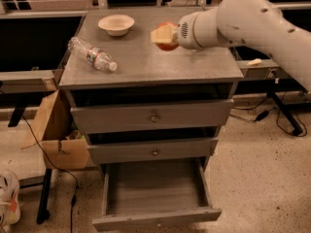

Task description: Pick apple from bottom drawer and place on counter

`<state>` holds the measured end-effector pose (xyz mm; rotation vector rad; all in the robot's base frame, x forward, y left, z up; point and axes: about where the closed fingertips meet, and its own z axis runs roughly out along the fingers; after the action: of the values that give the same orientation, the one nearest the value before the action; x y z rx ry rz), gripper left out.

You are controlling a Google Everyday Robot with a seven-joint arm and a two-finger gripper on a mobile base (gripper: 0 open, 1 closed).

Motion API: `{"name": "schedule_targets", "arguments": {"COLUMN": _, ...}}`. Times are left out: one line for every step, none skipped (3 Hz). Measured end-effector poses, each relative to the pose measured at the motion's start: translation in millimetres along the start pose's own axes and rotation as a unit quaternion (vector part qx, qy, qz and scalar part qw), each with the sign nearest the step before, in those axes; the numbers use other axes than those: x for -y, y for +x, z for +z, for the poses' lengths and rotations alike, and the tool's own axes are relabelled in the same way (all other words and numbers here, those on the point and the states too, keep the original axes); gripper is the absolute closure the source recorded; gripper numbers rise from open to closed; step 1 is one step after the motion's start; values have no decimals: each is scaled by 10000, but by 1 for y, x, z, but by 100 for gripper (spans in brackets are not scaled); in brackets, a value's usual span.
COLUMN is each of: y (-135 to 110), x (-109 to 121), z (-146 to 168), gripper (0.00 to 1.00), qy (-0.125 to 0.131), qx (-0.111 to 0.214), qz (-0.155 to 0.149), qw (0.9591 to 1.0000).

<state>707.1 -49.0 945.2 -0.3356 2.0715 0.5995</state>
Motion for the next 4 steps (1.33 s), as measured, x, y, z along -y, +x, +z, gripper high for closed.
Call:
{"name": "schedule_targets", "arguments": {"y": -1, "x": -6, "z": 36, "gripper": 100, "qy": -331, "qx": -551, "qz": -224, "qw": 9977}}
{"name": "schedule_targets", "arguments": {"y": 4, "x": 0, "z": 65, "gripper": 100, "qy": -547, "qx": -1296, "qz": -327, "qw": 9895}}
{"name": "schedule_targets", "arguments": {"y": 20, "x": 21, "z": 71, "gripper": 100, "qy": -367, "qx": -1693, "qz": -42, "qw": 9849}}
{"name": "schedule_targets", "arguments": {"y": 36, "x": 50, "z": 73, "gripper": 82, "qy": 5, "qx": -1896, "qz": 339, "qw": 9813}}
